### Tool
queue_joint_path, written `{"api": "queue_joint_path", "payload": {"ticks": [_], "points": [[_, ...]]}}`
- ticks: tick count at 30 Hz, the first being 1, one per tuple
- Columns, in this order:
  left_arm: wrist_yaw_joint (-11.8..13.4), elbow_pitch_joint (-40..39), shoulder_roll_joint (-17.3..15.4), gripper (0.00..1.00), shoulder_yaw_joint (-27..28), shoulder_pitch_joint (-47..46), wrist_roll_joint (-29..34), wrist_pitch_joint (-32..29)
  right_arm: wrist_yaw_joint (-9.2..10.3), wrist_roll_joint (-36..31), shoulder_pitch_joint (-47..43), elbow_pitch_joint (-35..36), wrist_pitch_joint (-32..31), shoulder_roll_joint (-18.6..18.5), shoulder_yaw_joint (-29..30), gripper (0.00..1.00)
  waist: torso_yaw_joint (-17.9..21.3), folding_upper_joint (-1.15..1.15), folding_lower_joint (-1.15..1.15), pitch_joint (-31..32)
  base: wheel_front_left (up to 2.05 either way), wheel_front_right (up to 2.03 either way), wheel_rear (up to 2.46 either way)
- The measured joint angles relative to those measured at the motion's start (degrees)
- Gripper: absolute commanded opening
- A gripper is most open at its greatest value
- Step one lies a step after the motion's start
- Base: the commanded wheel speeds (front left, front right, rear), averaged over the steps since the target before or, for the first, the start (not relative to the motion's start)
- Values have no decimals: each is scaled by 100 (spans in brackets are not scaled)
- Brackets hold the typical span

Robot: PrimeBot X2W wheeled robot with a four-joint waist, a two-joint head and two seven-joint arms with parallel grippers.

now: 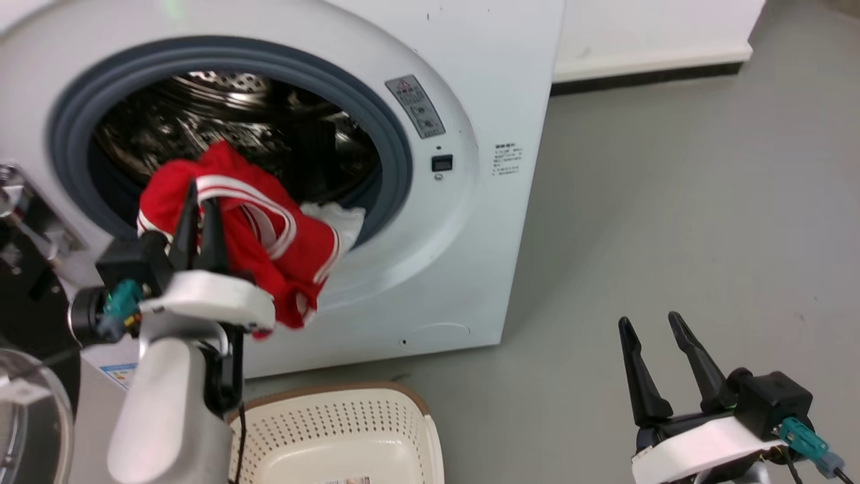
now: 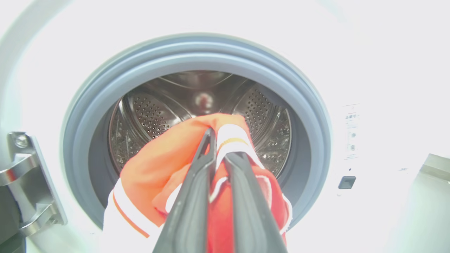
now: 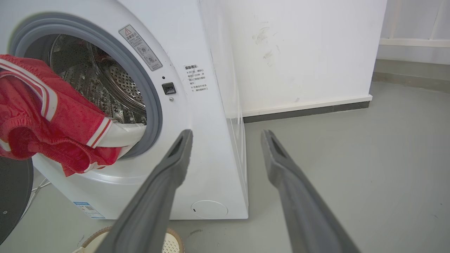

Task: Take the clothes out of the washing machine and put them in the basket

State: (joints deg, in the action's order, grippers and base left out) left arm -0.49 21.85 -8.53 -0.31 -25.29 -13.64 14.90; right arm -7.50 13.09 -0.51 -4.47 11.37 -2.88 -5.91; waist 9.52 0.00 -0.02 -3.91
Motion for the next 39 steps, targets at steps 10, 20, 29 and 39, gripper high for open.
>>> {"api": "queue_joint_path", "payload": {"ticks": [10,20,29,39], "points": [[214,-1859,193,0,-290,1370,87,-325,0,-56,-323,214,-165,0,167,100,-291,0,0,435,0,0,0],[567,-2702,402,0,-645,2926,-36,-871,0,-75,-360,402,-231,-1,237,100,-453,0,1,300,0,0,0],[589,-1158,520,0,-935,3299,-424,-581,0,-70,-130,443,-179,-1,157,100,-506,0,2,-203,0,0,0],[374,1170,543,0,-848,1816,-587,-52,0,-45,421,392,-82,-1,-70,100,-394,0,3,-1201,0,0,0]]}}
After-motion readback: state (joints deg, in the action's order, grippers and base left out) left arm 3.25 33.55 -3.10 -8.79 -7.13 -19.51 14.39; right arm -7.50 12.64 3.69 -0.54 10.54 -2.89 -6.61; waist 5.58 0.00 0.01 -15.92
